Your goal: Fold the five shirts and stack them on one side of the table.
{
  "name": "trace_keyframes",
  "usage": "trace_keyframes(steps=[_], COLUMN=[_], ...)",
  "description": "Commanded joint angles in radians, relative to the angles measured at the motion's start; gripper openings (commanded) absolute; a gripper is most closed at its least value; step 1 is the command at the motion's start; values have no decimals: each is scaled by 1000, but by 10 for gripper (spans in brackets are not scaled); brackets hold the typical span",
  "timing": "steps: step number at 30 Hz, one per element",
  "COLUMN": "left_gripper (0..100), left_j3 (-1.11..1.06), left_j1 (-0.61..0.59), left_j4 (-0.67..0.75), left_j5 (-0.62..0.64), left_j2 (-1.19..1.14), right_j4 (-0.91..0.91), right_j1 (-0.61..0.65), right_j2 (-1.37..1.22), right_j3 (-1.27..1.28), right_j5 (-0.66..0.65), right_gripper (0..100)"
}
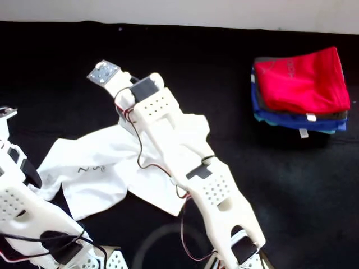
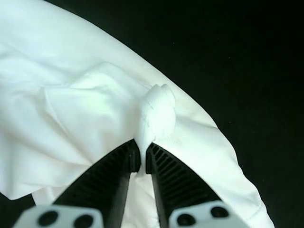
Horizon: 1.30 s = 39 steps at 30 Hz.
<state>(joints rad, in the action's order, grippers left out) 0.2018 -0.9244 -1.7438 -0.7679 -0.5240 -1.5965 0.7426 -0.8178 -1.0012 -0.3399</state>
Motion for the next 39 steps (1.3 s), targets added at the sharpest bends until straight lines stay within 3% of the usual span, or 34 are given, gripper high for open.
trace_keyframes(steps=[1, 4, 9, 18, 23, 29, 39], left_gripper=[196, 196, 198, 199, 200, 197, 193], left_j3=[-143, -280, -341, -223, -216, -213, -220], left_j1=[61, 87, 28, -4, 1, -28, -13], left_j4=[-9, 87, 304, 232, 233, 358, 413], left_j5=[-35, -35, -34, -34, -34, -34, -32], left_j2=[157, 186, 188, 259, 179, 65, -36], right_j4=[-10, -12, -58, -62, -62, -65, -62], right_j1=[1, 1, 1, -13, -16, -18, -18], right_j2=[8, 10, 15, 13, 15, 15, 12], right_j3=[-48, -48, -50, -50, -50, -50, -50], right_j5=[8, 8, 5, 3, 3, 3, 2], right_gripper=[6, 6, 6, 6, 6, 6, 6])
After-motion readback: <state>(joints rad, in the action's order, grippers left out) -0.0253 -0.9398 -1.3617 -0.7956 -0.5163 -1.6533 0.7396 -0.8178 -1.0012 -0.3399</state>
